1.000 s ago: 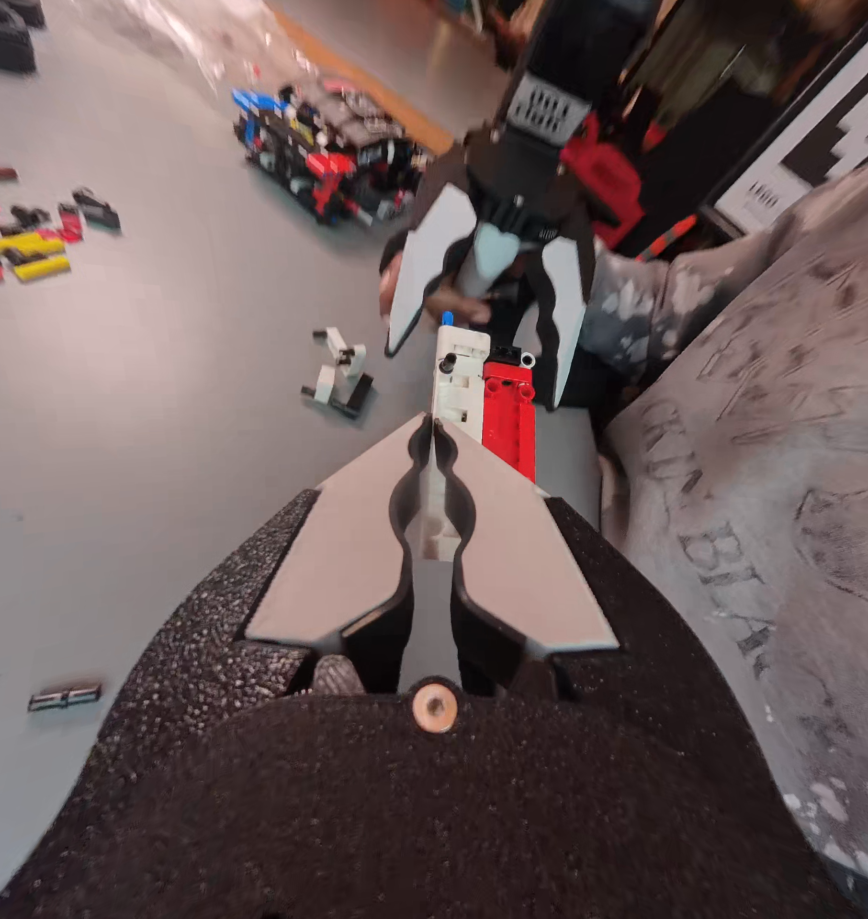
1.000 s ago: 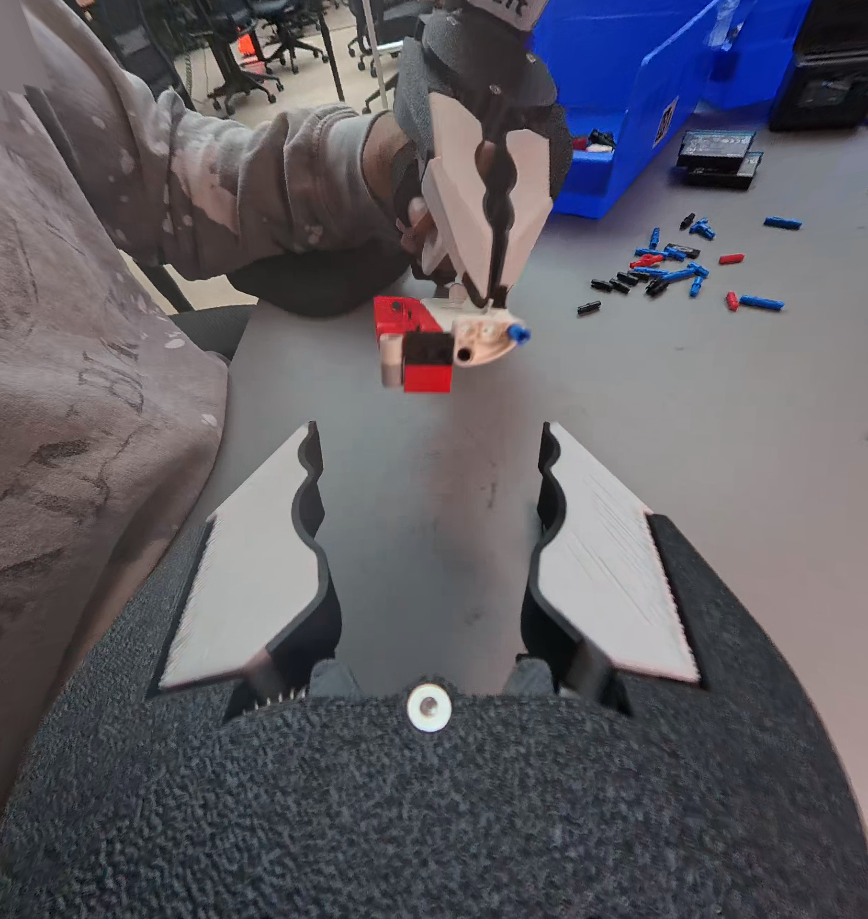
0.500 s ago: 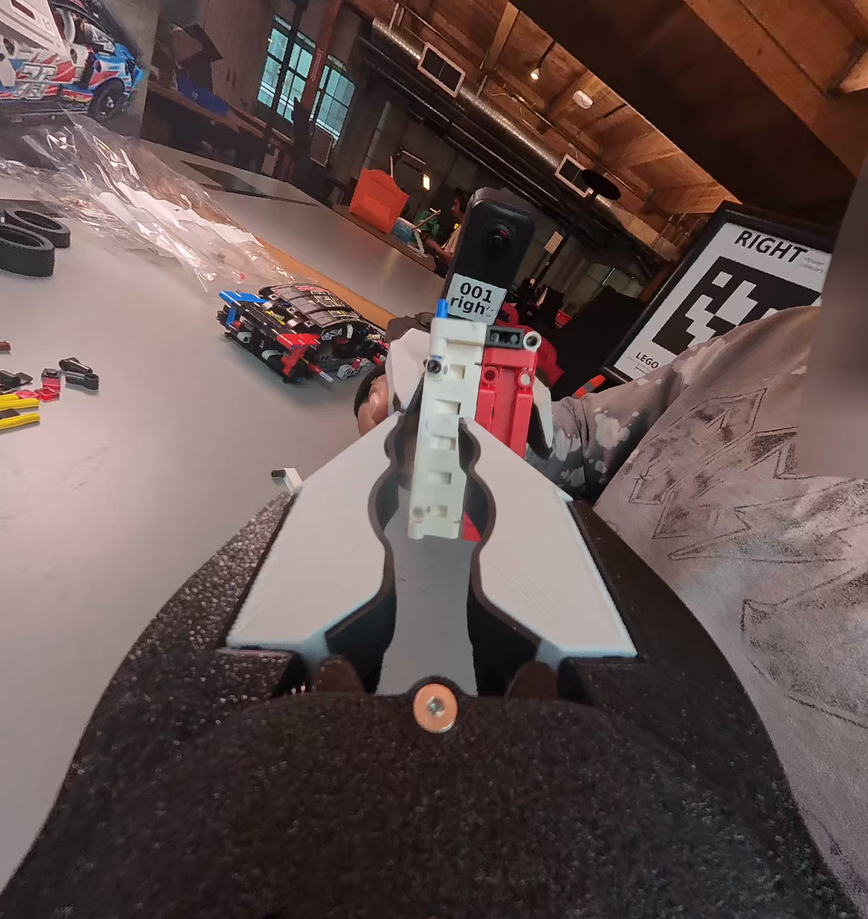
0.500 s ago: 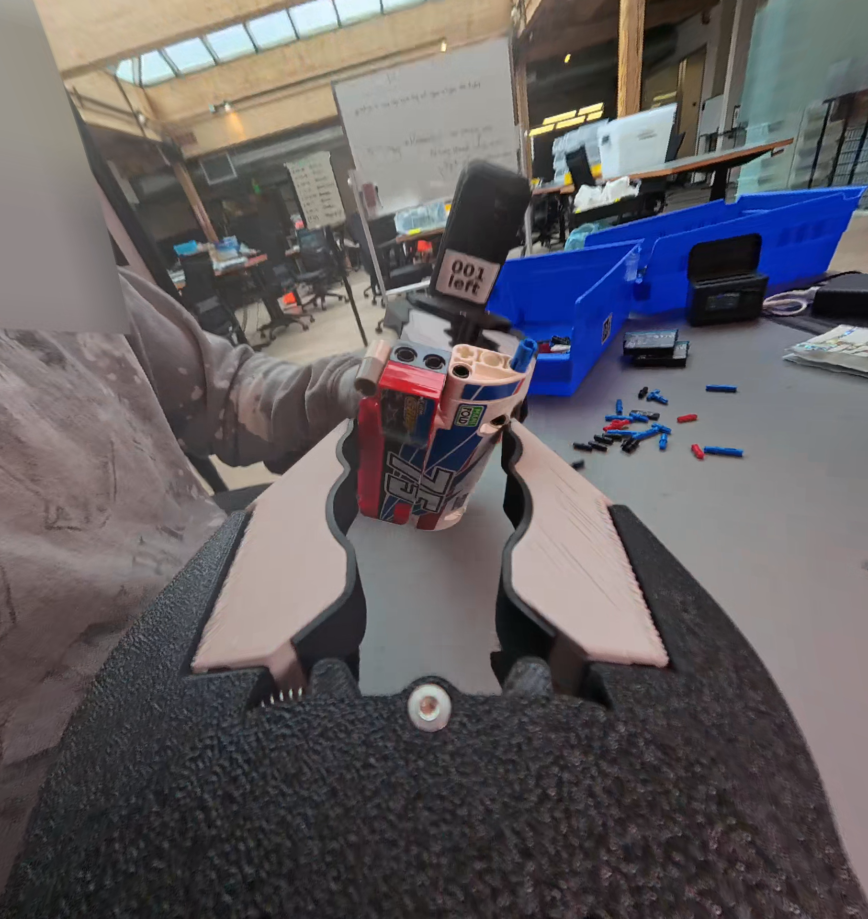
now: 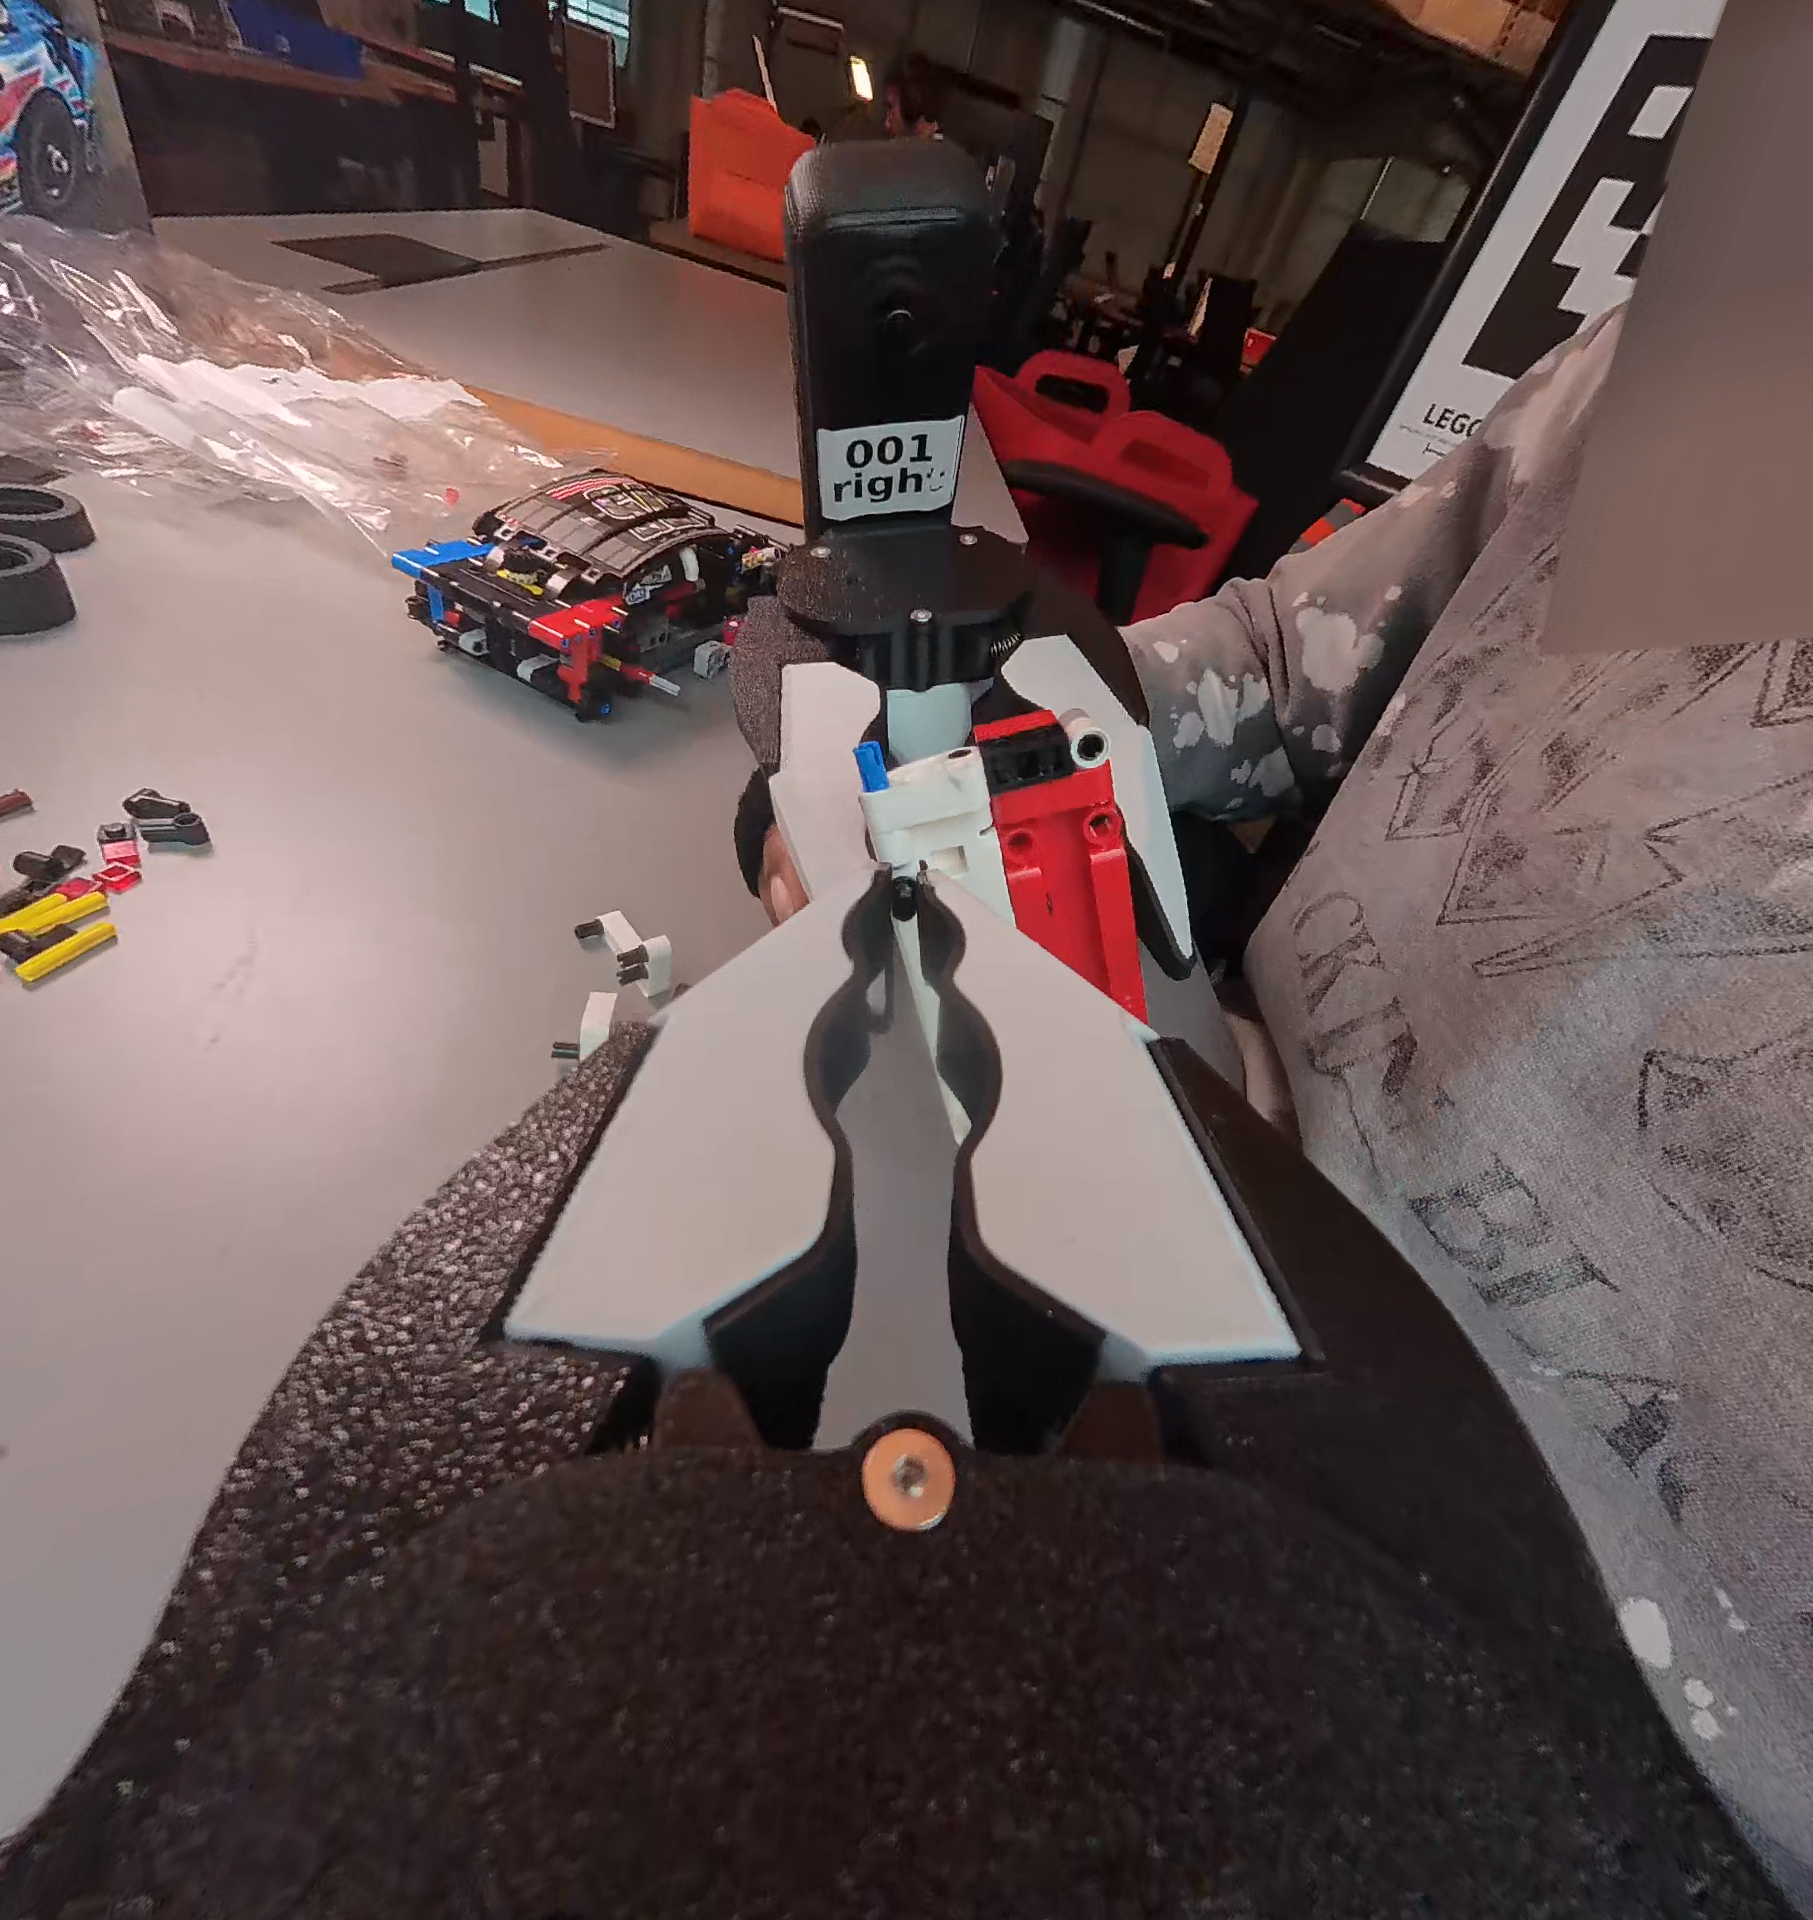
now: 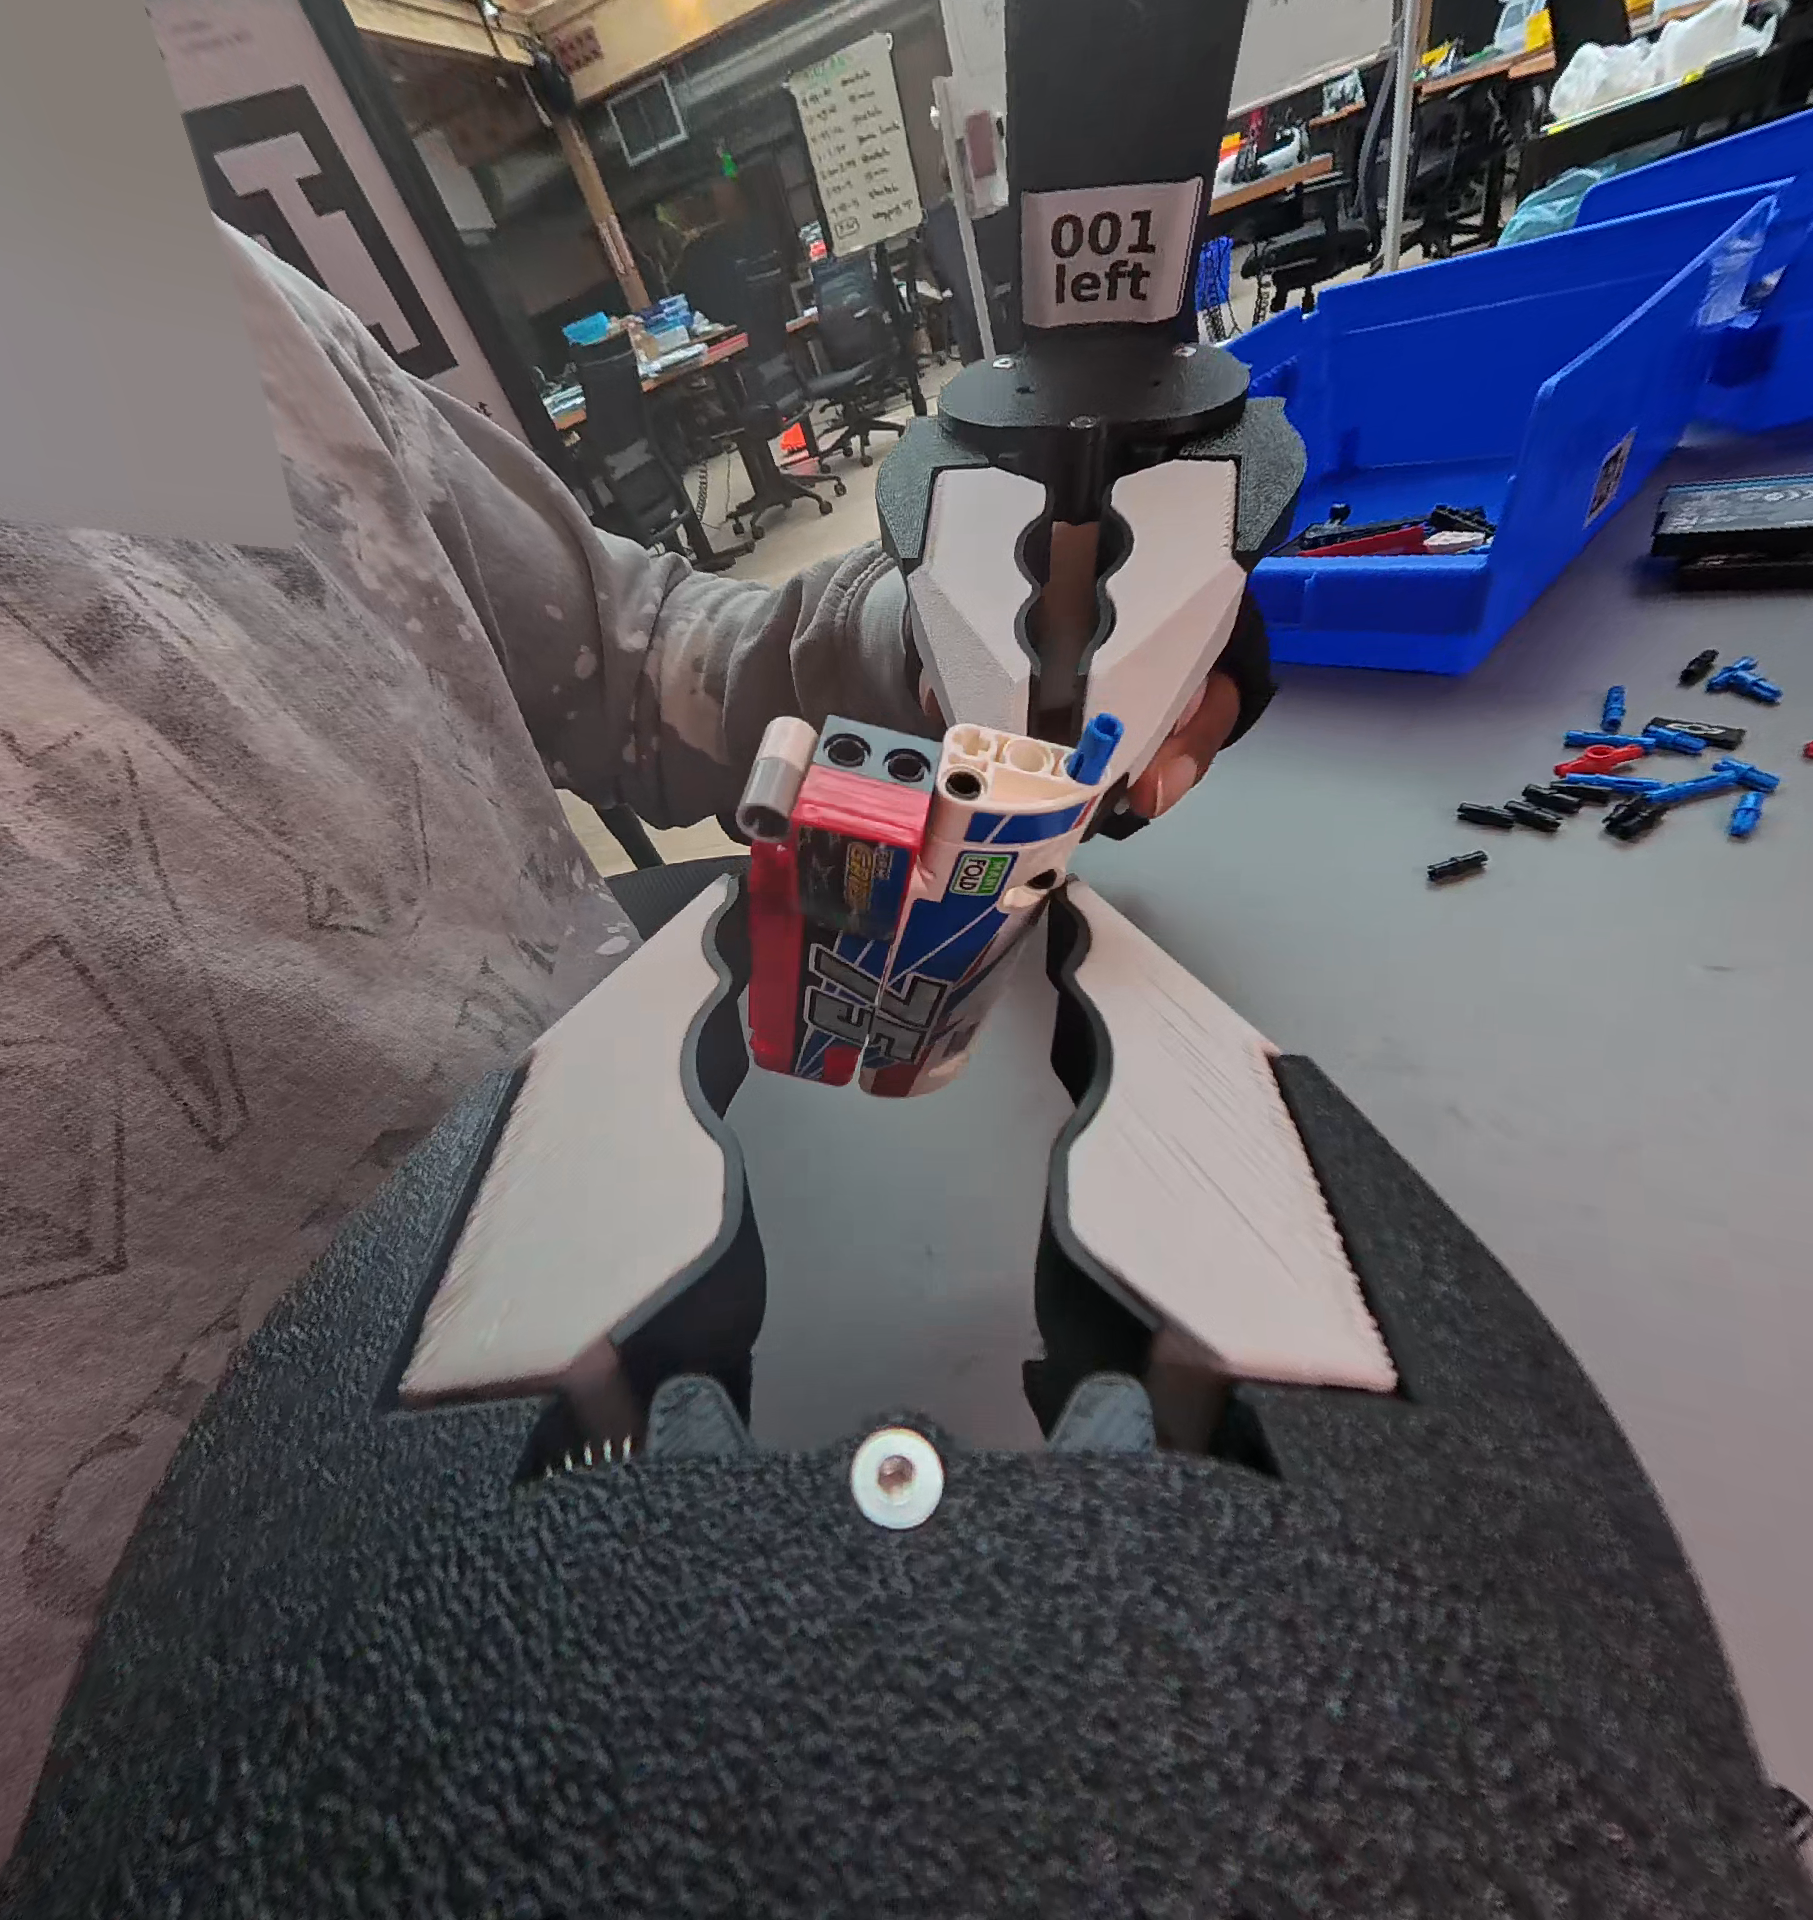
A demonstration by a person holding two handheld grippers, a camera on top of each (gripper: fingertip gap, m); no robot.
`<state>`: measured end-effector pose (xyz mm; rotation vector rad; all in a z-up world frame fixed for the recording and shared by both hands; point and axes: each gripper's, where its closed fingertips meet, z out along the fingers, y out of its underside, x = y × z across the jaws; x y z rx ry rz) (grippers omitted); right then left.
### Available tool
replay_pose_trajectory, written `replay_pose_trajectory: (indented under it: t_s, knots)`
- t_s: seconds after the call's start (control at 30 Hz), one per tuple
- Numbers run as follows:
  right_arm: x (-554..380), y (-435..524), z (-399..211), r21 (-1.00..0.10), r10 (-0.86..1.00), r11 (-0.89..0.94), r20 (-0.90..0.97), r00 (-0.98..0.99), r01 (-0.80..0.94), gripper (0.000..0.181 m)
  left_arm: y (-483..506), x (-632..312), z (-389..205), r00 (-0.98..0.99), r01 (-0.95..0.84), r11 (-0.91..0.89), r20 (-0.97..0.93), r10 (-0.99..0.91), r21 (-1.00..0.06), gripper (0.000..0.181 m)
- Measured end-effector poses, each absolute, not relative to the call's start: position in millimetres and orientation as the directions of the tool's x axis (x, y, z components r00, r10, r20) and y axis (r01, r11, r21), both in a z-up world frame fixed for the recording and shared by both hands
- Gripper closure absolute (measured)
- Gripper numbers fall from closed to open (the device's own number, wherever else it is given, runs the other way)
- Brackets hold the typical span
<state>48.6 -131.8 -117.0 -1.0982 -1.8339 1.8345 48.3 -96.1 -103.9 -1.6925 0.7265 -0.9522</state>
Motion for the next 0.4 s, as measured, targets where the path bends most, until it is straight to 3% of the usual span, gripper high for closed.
replay_pose_trajectory:
  t_s: [0.4]
  knots:
    - [50.7,-132.0,-117.9,-0.945,0.682,-0.130,-0.304,-0.665,0.299,0.125,-99.1,47.3,-110.1,0.537,-0.078,-0.306,0.219,-0.814,-0.949,0.179]
